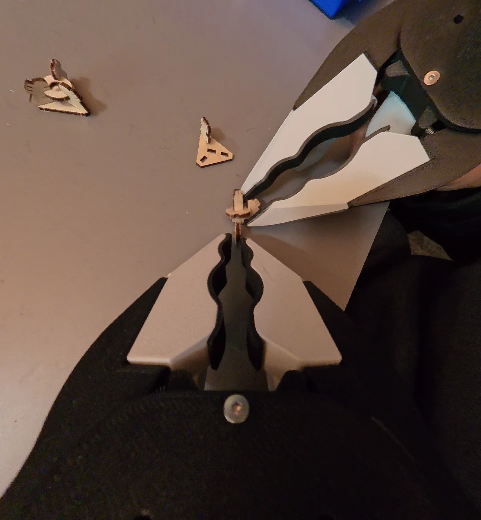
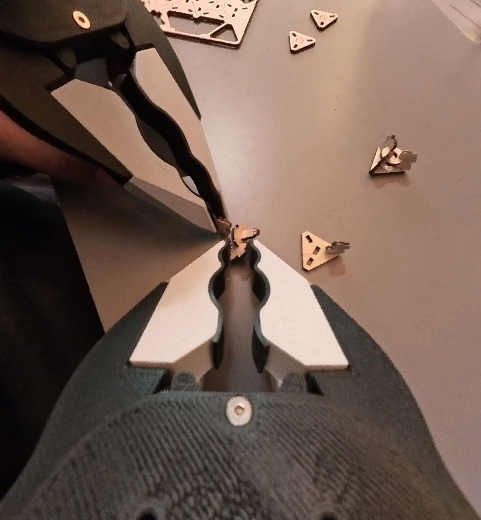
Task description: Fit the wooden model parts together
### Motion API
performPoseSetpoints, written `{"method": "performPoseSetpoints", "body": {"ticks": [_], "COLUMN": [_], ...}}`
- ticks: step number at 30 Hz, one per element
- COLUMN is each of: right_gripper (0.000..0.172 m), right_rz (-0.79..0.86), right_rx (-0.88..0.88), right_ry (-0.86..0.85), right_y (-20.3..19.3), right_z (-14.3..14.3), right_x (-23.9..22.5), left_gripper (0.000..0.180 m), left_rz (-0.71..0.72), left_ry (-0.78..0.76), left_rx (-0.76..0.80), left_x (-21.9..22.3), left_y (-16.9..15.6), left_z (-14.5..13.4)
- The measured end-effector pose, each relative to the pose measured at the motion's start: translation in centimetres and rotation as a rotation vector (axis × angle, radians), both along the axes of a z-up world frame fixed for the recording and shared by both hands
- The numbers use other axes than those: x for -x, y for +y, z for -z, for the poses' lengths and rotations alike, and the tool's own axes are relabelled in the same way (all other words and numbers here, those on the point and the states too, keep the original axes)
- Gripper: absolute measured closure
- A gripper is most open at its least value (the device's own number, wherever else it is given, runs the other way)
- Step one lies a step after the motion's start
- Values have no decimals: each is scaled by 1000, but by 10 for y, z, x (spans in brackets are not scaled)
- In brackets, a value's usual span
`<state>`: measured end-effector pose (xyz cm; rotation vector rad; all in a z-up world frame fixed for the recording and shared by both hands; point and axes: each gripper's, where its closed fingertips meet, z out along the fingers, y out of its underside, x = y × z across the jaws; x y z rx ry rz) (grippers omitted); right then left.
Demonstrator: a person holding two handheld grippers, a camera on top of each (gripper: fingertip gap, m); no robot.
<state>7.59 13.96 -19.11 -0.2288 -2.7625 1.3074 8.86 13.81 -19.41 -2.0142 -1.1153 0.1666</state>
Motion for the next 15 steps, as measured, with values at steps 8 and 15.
{"method": "performPoseSetpoints", "body": {"ticks": [8, 15], "right_gripper": [161, 162], "right_rz": [20, 38], "right_rx": [-32, -57], "right_ry": [129, 266], "right_y": [1, 4], "right_z": [1, 0], "right_x": [5, 15], "left_gripper": [180, 180], "left_rz": [-44, -90], "left_ry": [32, 112], "left_rx": [-110, -178], "left_x": [9, 13], "left_y": [-7, -15], "left_z": [-11, -26]}}
